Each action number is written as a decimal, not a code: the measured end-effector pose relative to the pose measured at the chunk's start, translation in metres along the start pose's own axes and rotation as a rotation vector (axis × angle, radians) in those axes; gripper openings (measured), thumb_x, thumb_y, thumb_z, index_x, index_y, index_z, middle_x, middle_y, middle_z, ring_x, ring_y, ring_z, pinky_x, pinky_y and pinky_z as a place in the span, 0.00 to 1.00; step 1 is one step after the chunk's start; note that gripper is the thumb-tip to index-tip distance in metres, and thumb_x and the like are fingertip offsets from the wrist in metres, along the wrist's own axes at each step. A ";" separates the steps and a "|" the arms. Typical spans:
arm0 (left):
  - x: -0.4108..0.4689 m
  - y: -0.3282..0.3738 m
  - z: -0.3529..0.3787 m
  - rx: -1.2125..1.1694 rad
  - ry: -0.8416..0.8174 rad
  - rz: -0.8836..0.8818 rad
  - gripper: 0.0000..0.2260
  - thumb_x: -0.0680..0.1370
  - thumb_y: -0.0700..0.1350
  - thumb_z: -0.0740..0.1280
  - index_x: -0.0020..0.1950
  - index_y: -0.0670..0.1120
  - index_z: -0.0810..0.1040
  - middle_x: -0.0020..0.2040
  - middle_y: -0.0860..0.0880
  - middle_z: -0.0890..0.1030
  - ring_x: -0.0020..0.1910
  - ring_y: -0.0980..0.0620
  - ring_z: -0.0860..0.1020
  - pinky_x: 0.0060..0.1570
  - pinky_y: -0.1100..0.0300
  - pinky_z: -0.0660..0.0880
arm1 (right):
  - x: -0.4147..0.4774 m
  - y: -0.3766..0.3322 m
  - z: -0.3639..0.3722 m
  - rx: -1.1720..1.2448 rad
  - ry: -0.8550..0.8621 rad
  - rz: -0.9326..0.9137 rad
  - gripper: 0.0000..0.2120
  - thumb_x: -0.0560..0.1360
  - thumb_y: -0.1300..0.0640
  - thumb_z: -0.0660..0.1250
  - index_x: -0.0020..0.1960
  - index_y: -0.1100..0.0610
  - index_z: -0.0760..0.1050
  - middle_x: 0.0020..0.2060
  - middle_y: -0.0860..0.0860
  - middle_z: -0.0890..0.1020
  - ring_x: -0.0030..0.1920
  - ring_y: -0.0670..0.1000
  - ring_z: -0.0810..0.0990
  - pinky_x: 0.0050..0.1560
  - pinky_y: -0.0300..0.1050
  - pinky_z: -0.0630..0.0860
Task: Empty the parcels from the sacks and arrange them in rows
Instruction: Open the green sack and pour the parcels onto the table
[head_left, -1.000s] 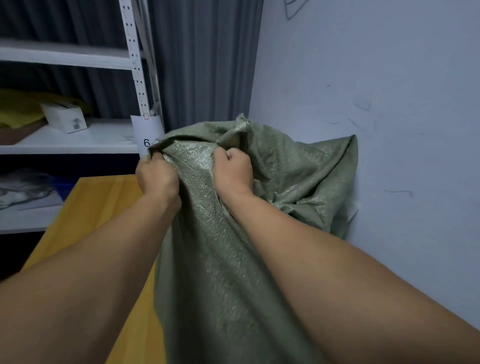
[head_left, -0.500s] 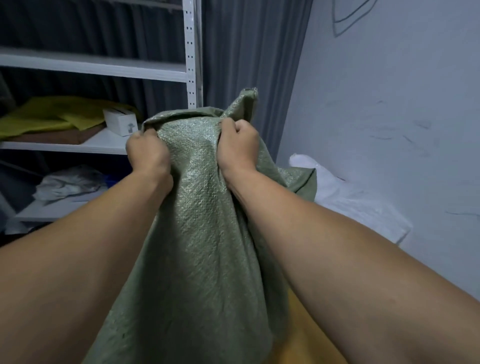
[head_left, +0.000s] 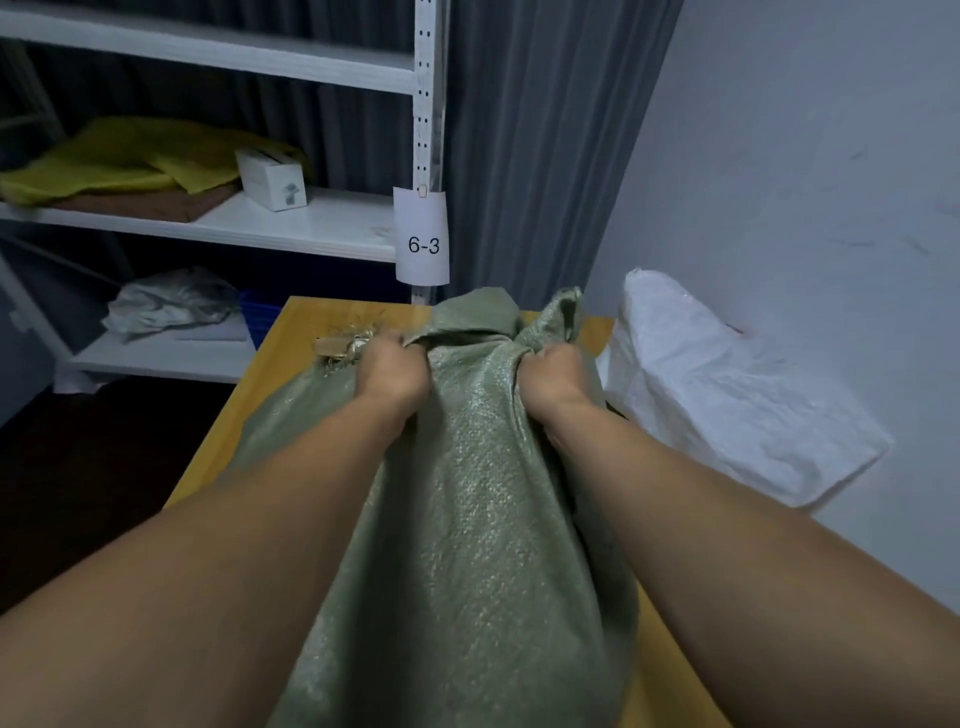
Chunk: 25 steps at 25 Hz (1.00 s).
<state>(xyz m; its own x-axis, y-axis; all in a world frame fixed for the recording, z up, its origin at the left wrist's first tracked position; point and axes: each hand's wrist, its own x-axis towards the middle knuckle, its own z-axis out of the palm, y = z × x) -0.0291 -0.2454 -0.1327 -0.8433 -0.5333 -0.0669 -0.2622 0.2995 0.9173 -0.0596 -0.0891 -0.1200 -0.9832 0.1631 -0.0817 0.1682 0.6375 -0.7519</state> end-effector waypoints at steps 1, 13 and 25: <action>-0.002 -0.005 0.005 0.087 -0.049 0.011 0.07 0.83 0.45 0.61 0.49 0.44 0.75 0.38 0.46 0.75 0.38 0.46 0.73 0.35 0.56 0.65 | 0.002 0.010 -0.003 -0.068 -0.001 0.016 0.11 0.80 0.55 0.59 0.52 0.58 0.78 0.51 0.55 0.81 0.53 0.59 0.80 0.53 0.49 0.74; -0.028 -0.030 0.074 0.820 -0.239 0.138 0.05 0.79 0.53 0.65 0.48 0.54 0.76 0.46 0.52 0.76 0.57 0.46 0.73 0.70 0.39 0.60 | 0.047 0.130 -0.018 -0.587 -0.382 0.104 0.25 0.76 0.44 0.59 0.66 0.57 0.75 0.69 0.58 0.75 0.67 0.61 0.74 0.66 0.55 0.72; -0.047 -0.027 0.078 0.646 -0.185 0.152 0.09 0.74 0.46 0.67 0.54 0.52 0.80 0.49 0.49 0.78 0.54 0.43 0.76 0.63 0.40 0.71 | 0.014 0.075 -0.010 -0.609 -0.488 -0.693 0.38 0.72 0.53 0.68 0.79 0.50 0.56 0.79 0.53 0.56 0.78 0.58 0.53 0.73 0.66 0.60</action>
<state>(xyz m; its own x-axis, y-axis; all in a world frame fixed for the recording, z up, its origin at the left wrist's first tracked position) -0.0190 -0.1662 -0.1846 -0.9438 -0.3219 -0.0746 -0.3138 0.8021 0.5080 -0.0600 -0.0317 -0.1711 -0.7767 -0.6191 -0.1160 -0.5698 0.7691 -0.2893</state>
